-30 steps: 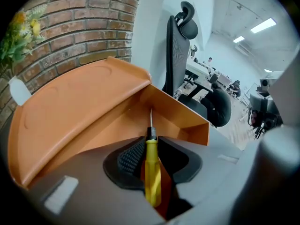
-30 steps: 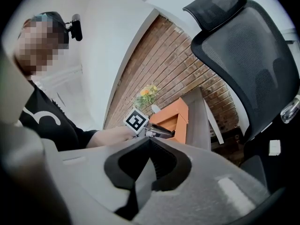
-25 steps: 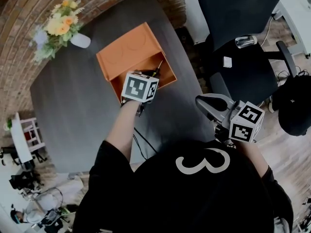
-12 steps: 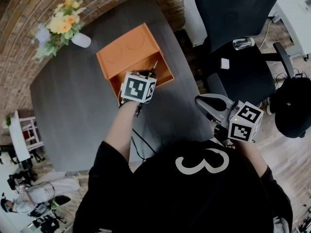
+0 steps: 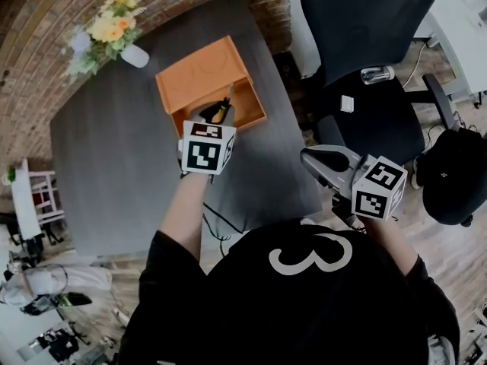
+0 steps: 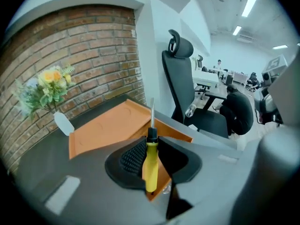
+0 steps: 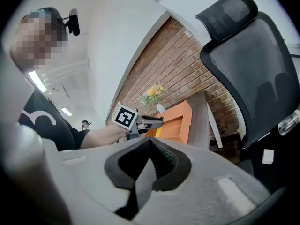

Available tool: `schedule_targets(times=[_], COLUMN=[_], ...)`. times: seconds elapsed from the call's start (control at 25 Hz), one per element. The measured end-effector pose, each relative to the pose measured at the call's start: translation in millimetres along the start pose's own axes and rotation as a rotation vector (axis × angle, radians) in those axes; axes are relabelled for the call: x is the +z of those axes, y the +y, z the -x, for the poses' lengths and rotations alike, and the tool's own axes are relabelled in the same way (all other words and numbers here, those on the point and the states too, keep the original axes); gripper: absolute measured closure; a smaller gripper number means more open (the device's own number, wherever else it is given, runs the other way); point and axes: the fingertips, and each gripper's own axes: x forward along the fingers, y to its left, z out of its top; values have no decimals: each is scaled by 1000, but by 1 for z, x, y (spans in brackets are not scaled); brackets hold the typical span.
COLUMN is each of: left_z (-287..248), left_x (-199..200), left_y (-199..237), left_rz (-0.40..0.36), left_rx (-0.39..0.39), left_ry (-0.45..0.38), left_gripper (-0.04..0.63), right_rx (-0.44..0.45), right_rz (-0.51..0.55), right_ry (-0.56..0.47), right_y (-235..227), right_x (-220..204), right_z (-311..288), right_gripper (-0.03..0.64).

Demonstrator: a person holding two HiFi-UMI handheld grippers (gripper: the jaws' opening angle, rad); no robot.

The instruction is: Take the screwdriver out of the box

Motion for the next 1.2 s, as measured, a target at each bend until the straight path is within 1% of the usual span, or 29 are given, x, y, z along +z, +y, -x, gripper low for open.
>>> schedule_targets(times=[0.16, 0.28, 0.4, 0.52, 0.64, 0.8, 1.0, 1.2], left_z=[47, 89, 128, 164, 195, 228, 261, 284], left_x=[27, 44, 49, 44, 34, 21, 9, -4], left_y=[-6, -20, -46, -80, -114, -157, -196, -216], left_rz=[32, 64, 102, 177, 266, 355, 400, 429], left_rx=[67, 85, 60, -13, -75, -127, -174, -176], left_ry=[-155, -262, -339, -407, -455, -500, -553, -594], left_gripper=[497, 497, 497, 497, 497, 497, 497, 497], right_rx=[45, 70, 87, 98, 113, 162, 197, 223], right_rz=[25, 45, 87, 172, 230, 256, 303, 344], right_ry=[-35, -70, -107, -125, -132, -127, -102, -83], right_y=[14, 25, 40, 61, 82, 105, 132, 154], right_x=[8, 16, 20, 18, 16, 12, 0, -11], right_z=[16, 29, 45, 60, 75, 91, 102, 108], right_gripper=[615, 615, 617, 617, 617, 617, 617, 617])
